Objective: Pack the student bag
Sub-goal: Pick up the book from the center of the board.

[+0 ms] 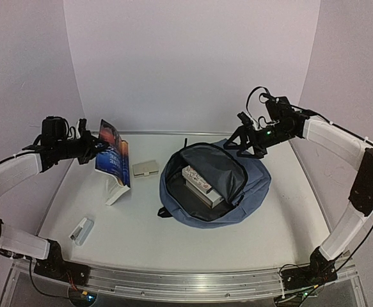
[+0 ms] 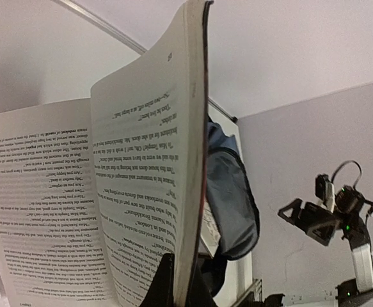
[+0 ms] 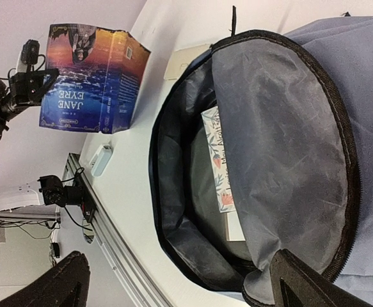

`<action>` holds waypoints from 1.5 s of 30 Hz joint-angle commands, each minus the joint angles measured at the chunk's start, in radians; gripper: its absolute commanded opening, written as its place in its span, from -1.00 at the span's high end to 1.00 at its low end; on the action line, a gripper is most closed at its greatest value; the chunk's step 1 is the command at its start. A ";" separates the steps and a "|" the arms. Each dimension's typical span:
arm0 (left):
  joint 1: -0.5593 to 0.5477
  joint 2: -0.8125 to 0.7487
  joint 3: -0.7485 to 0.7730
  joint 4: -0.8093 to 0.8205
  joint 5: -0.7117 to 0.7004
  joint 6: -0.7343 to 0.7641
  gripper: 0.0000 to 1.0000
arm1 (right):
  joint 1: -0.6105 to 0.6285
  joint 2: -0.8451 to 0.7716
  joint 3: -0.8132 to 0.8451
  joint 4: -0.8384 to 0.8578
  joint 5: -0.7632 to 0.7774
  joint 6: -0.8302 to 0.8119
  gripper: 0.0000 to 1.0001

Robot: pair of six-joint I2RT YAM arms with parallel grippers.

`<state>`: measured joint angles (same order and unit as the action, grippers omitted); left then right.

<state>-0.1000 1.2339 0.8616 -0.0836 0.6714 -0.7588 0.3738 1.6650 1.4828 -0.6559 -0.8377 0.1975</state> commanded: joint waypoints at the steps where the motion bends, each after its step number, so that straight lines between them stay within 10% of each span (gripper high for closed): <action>1: -0.157 0.030 0.224 0.142 0.091 0.015 1.00 | 0.012 -0.044 -0.012 0.066 -0.039 0.043 -0.97; 15: -0.454 0.595 0.688 0.490 0.222 -0.162 0.99 | 0.008 -0.117 -0.124 0.110 -0.058 0.048 -0.97; 27: -0.397 0.640 0.325 0.810 0.136 -0.378 1.00 | 0.025 -0.058 -0.162 0.171 -0.051 0.059 -0.95; 45: -0.317 0.795 0.201 1.124 0.182 -0.598 1.00 | 0.250 0.199 -0.004 0.274 0.103 0.150 -0.66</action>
<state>-0.4112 2.0000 1.0710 0.8488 0.8219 -1.2828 0.5977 1.8201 1.4191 -0.4514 -0.7868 0.3007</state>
